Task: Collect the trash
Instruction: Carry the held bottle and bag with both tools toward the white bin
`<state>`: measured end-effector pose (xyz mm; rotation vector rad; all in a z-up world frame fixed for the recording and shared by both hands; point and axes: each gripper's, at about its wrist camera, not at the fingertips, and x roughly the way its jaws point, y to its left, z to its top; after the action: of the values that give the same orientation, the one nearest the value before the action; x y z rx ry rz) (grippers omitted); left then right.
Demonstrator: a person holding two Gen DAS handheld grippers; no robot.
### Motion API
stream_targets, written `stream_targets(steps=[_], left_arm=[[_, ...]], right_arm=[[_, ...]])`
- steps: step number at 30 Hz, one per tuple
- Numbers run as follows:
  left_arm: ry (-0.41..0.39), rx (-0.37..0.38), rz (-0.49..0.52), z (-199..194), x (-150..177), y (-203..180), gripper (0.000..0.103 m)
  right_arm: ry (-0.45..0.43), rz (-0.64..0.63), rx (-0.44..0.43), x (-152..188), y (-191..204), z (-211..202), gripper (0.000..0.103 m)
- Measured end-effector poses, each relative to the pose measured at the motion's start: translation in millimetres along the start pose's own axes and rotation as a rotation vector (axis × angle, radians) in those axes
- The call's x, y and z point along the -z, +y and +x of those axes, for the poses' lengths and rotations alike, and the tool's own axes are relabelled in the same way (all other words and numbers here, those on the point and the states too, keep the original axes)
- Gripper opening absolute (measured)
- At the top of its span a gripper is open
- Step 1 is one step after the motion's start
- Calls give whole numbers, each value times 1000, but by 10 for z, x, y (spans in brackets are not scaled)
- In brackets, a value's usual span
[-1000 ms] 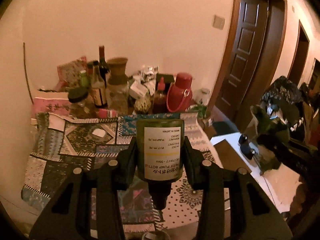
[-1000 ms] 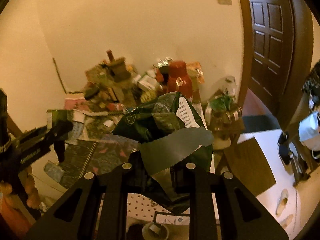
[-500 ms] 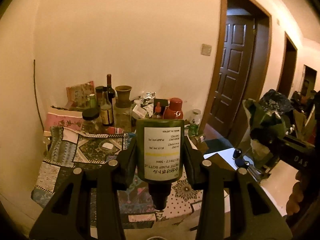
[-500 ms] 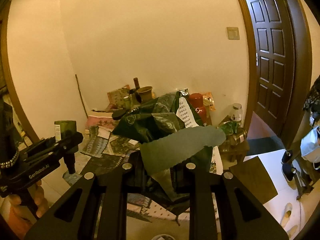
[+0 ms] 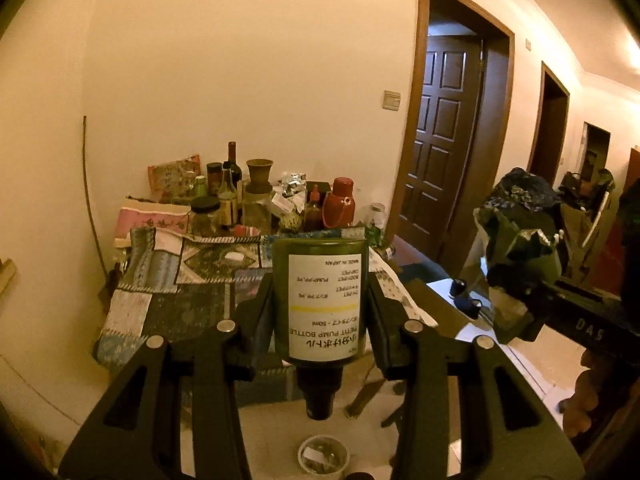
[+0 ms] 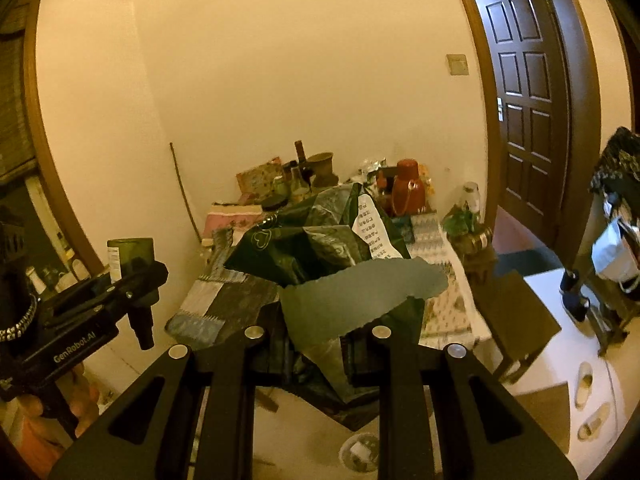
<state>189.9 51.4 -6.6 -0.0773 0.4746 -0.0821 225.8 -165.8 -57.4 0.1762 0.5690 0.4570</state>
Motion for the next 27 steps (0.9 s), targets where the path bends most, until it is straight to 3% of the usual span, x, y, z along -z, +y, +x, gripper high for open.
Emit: stream_targets(steps=[7, 14, 21, 27], left_arm=[[16, 34, -3, -272, 207, 33, 41], [86, 33, -26, -147, 393, 28, 41], [201, -21, -64, 323, 754, 41, 41], [325, -53, -115, 982, 1344, 75, 41]], right_arm=[[32, 5, 34, 186, 125, -197, 17], [112, 29, 33, 358, 54, -88, 17], [244, 51, 14, 651, -214, 364, 17], [370, 39, 22, 1105, -500, 901, 17]])
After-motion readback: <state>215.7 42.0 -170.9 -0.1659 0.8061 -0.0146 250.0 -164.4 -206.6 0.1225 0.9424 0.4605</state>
